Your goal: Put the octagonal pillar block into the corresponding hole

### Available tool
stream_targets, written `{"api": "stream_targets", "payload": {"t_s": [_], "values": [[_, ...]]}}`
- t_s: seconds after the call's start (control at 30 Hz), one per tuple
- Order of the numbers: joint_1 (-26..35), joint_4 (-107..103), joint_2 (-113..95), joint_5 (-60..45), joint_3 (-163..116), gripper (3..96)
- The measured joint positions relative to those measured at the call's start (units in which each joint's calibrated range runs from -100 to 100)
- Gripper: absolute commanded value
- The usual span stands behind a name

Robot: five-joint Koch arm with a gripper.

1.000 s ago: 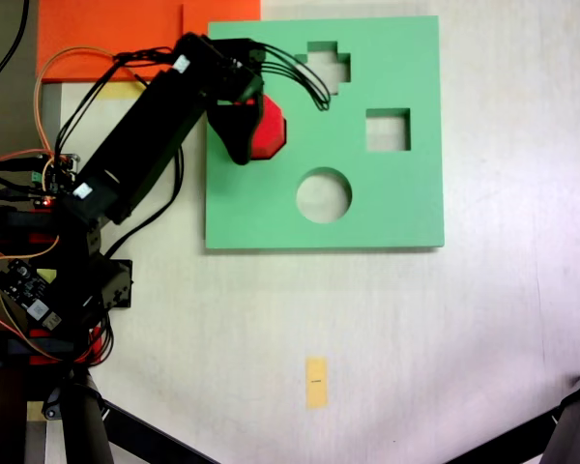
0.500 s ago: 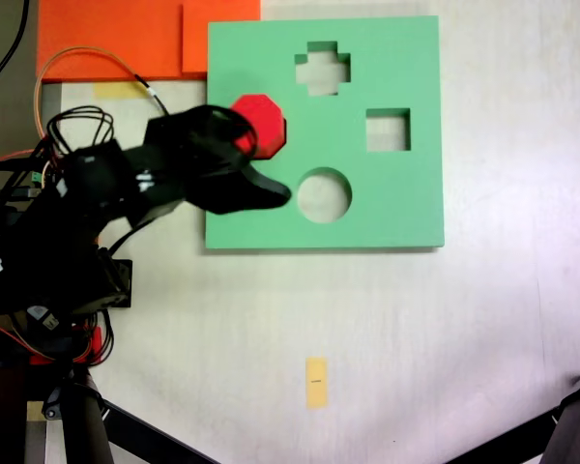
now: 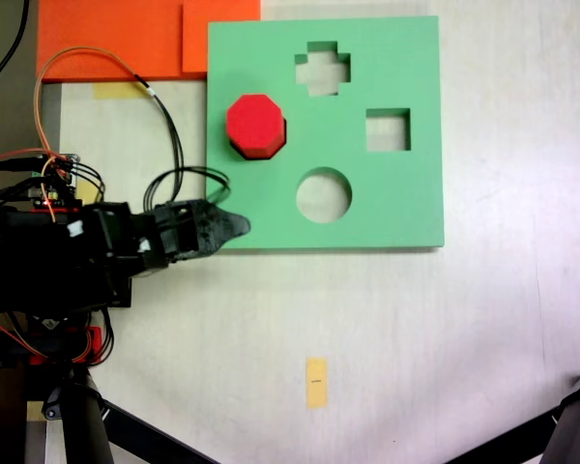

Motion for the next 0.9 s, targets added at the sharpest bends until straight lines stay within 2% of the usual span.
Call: {"api": "stream_targets", "payload": {"t_s": [0.17,0.33,0.7,0.9], "values": [[-1.03,1.47,-0.14,2.74,-19.60,53.8],[-2.05,9.99,-0.14,8.89,-23.52,54.0],[-5.67,10.28,-0.14,8.99,3.82,54.0],[-8.35,12.43,-0.14,8.99,9.80,54.0]]}}
